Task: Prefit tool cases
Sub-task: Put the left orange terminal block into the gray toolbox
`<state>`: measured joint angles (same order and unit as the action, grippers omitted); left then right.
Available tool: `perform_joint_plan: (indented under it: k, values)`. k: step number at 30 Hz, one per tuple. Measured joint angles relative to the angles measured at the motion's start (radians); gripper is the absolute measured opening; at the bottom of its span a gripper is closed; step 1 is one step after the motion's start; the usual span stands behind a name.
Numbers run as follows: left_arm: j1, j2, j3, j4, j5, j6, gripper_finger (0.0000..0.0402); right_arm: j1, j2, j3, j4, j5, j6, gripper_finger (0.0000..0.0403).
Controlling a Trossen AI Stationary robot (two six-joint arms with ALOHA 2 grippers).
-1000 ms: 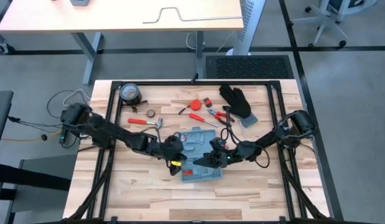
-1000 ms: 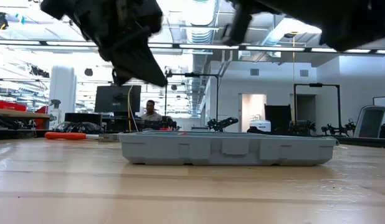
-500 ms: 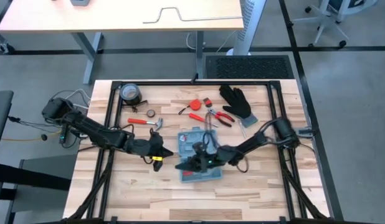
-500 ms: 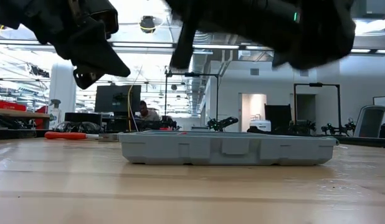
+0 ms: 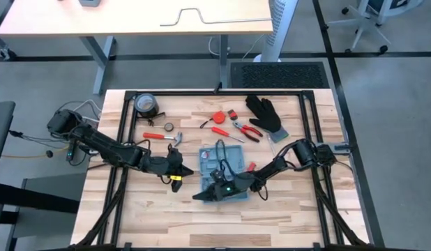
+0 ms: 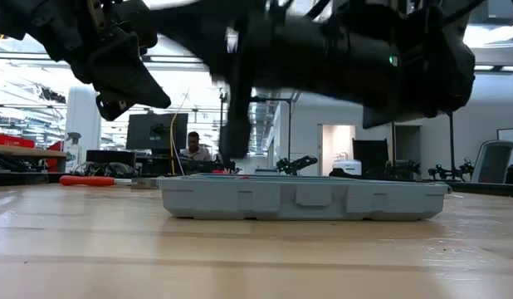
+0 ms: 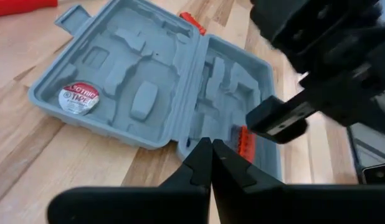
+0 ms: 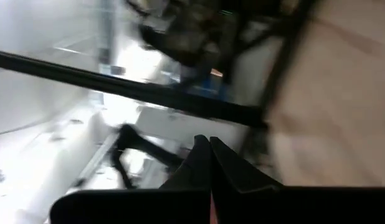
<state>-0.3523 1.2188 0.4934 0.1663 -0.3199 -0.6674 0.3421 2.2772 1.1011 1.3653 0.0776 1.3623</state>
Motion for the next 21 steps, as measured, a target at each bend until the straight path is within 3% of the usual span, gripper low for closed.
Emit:
perform_joint_plan:
  k: [4, 6, 17, 19, 21]
  values:
    - [0.000, 0.000, 0.000, -0.006, 0.000, 0.000, 0.0000, -0.002, -0.006, 0.005, -0.220, -0.005, 0.086, 0.0001]
    - [0.000, 0.000, 0.000, -0.025, 0.000, 0.005, 0.0000, -0.003, -0.006, 0.001, -0.213, -0.017, 0.096, 0.0000]
    - [0.000, 0.000, 0.000, -0.080, 0.000, 0.027, 0.0000, -0.008, -0.004, -0.018, 0.150, -0.024, -0.005, 0.0000]
    - [0.000, 0.000, 0.000, -0.081, -0.001, 0.026, 0.0000, -0.006, -0.005, -0.017, 0.074, -0.026, -0.002, 0.0000]
    - [0.000, 0.000, 0.000, -0.080, -0.001, 0.026, 0.0000, -0.007, -0.006, -0.016, -0.108, -0.033, 0.039, 0.0000]
